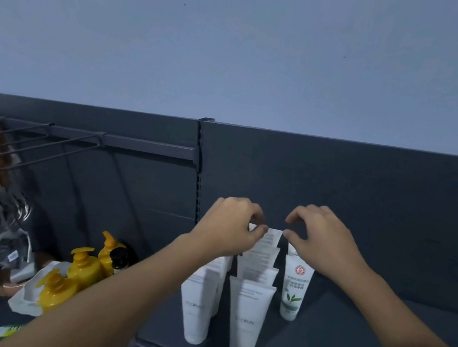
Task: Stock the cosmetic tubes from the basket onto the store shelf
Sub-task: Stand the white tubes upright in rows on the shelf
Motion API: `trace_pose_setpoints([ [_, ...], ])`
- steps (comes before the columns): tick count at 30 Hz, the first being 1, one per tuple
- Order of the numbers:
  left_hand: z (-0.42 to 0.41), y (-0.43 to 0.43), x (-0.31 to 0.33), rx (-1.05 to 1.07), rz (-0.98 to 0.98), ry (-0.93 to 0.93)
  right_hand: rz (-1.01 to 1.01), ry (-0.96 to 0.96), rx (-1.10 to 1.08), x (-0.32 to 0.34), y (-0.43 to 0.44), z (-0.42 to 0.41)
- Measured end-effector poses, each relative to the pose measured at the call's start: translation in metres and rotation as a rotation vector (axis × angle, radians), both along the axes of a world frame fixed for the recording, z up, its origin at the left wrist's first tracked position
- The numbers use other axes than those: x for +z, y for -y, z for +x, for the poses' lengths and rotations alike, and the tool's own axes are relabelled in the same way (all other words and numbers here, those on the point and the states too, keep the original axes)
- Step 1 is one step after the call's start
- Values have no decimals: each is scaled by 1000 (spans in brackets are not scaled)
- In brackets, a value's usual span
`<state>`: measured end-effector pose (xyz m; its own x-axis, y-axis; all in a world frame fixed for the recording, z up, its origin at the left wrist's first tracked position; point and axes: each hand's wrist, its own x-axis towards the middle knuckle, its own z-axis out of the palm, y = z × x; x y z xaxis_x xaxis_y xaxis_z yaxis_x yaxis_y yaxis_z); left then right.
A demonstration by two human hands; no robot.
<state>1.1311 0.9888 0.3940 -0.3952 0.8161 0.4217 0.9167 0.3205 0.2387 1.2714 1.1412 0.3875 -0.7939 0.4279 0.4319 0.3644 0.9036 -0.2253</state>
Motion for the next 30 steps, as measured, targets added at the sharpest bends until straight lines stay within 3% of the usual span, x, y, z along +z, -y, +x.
trace_pose_setpoints([
  [8, -13, 123, -6, -35, 38, 68, 29, -54, 55, 5, 133, 7],
  [14, -25, 225, -58, -103, -10, 88, -10, -14, 116, -41, 229, -2],
  [22, -45, 314, -191, -144, -178, 216, -100, -38, 206, -170, 321, -22],
  [30, -44, 356, -385, -71, -514, 466, -329, 280, 223, -350, 377, -24],
])
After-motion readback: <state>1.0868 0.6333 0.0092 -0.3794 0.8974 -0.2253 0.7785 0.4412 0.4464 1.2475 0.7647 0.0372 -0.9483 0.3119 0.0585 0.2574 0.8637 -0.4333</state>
